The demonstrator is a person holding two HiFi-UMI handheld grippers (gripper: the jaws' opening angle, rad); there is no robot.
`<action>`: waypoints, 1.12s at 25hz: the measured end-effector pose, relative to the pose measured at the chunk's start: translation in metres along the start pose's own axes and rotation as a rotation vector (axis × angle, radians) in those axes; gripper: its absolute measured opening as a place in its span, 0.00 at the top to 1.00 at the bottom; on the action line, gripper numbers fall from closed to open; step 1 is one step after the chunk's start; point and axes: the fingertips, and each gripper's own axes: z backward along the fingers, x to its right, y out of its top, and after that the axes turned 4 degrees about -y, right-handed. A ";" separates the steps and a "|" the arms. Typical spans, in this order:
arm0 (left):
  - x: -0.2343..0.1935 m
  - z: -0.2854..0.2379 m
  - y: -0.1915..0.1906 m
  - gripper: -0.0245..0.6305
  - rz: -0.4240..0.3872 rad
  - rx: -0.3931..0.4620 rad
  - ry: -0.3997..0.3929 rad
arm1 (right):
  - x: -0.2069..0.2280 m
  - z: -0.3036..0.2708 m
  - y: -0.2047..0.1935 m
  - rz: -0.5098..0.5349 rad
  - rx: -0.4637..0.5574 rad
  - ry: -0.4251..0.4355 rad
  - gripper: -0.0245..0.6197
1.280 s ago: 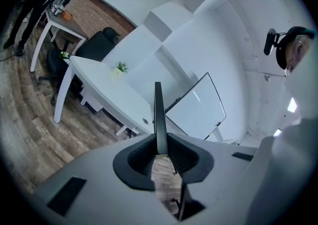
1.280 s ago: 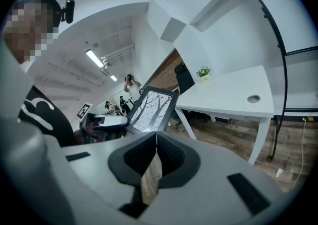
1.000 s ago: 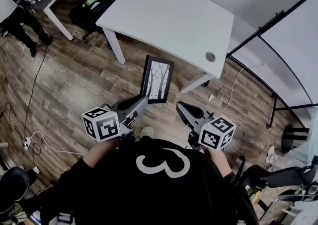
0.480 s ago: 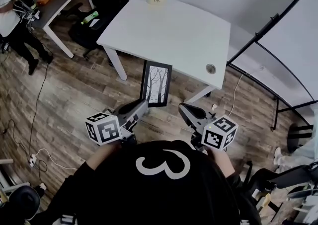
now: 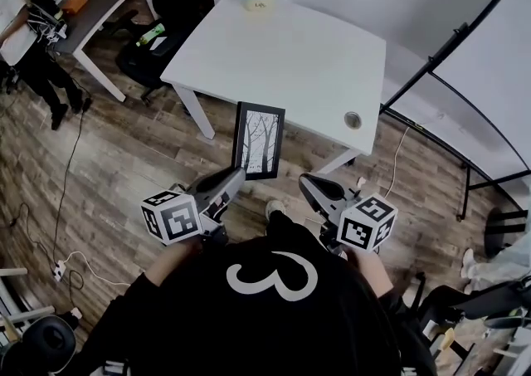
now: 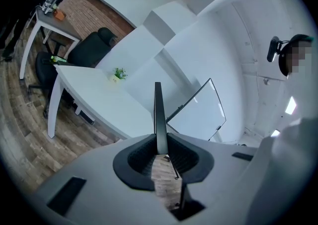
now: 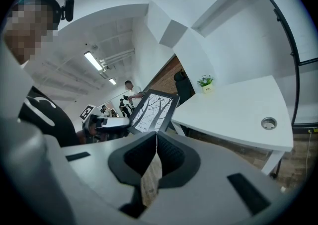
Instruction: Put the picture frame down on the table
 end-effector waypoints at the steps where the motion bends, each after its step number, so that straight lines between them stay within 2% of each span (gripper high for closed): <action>1: 0.000 -0.002 0.000 0.84 -0.002 -0.002 -0.002 | 0.002 -0.001 0.000 -0.001 0.000 0.001 0.93; 5: 0.007 -0.016 0.011 0.84 0.022 0.003 -0.019 | 0.014 -0.006 0.008 0.008 0.006 0.010 0.93; 10: -0.007 -0.080 0.046 0.84 0.052 -0.010 -0.008 | 0.077 -0.017 0.046 -0.015 0.001 -0.002 0.93; 20: -0.024 -0.175 0.084 0.84 0.041 -0.046 -0.008 | 0.162 -0.042 0.094 -0.022 0.024 0.010 0.93; 24: -0.037 -0.187 0.097 0.84 0.028 -0.016 0.012 | 0.181 -0.047 0.106 0.012 0.015 0.022 0.93; 28: -0.035 -0.194 0.105 0.84 0.052 -0.014 0.007 | 0.195 -0.051 0.125 0.042 0.040 0.009 0.93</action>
